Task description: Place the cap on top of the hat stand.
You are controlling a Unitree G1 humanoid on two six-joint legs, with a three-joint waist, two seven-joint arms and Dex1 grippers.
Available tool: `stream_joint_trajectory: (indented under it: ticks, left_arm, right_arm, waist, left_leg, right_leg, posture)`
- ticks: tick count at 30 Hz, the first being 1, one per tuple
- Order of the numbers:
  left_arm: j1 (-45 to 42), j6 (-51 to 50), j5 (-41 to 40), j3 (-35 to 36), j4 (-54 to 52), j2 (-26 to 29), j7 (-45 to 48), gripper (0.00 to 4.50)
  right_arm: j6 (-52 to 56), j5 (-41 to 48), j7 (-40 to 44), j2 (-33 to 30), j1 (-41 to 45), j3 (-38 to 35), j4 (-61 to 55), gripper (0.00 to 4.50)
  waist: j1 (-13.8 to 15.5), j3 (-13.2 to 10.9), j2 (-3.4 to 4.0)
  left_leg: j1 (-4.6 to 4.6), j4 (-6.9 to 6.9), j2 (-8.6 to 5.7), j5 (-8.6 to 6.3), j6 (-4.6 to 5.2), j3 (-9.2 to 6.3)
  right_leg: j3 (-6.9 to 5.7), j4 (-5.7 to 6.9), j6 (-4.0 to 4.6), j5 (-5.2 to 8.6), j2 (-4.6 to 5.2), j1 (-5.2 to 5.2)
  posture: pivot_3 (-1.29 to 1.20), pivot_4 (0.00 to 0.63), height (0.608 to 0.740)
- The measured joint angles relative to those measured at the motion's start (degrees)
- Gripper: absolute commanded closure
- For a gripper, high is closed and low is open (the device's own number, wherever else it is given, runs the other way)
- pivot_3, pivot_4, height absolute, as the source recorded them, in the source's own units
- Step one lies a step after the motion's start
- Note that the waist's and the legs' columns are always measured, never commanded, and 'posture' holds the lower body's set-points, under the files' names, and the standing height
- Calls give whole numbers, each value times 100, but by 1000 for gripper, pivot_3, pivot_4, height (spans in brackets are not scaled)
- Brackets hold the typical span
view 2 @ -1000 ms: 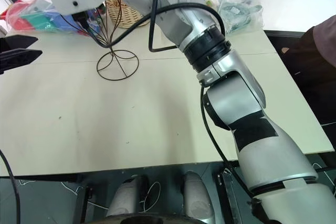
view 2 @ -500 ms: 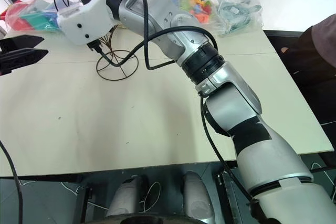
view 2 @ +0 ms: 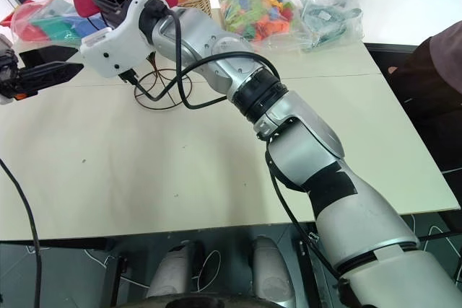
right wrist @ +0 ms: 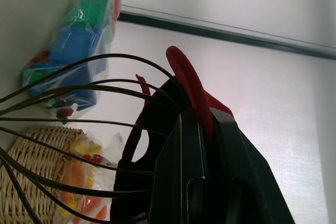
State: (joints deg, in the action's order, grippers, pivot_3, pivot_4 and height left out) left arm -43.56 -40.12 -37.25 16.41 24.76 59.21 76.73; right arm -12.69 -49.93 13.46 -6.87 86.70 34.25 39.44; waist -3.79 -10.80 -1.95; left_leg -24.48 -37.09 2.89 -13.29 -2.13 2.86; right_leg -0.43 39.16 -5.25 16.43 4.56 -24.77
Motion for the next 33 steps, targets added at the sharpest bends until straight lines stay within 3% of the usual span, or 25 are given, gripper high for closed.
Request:
stream_joint_trajectory:
  ticks: [12, 33]
  left_arm:
    - [-717, 329, 420, -470, 747, -337, 263, 0]
    - [-1121, 468, 805, -617, 1230, -436, 435, 0]
  right_arm:
    - [492, -36, 1181, -332, -1285, 94, -2013, 4457]
    - [1033, -280, 1896, -320, -2123, 110, -3035, 4457]
  waist:
    - [110, 5, -8]
    - [131, 5, -9]
  left_leg:
    - [4, -7, -2, 0, 0, -6]
    - [4, -7, -2, 0, 0, -7]
  right_leg:
    - [-5, -1, -1, -1, -1, 10]
    - [-7, -3, -1, -1, 0, 11]
  posture:
    - [0, 150, 740]
    - [0, 150, 740]
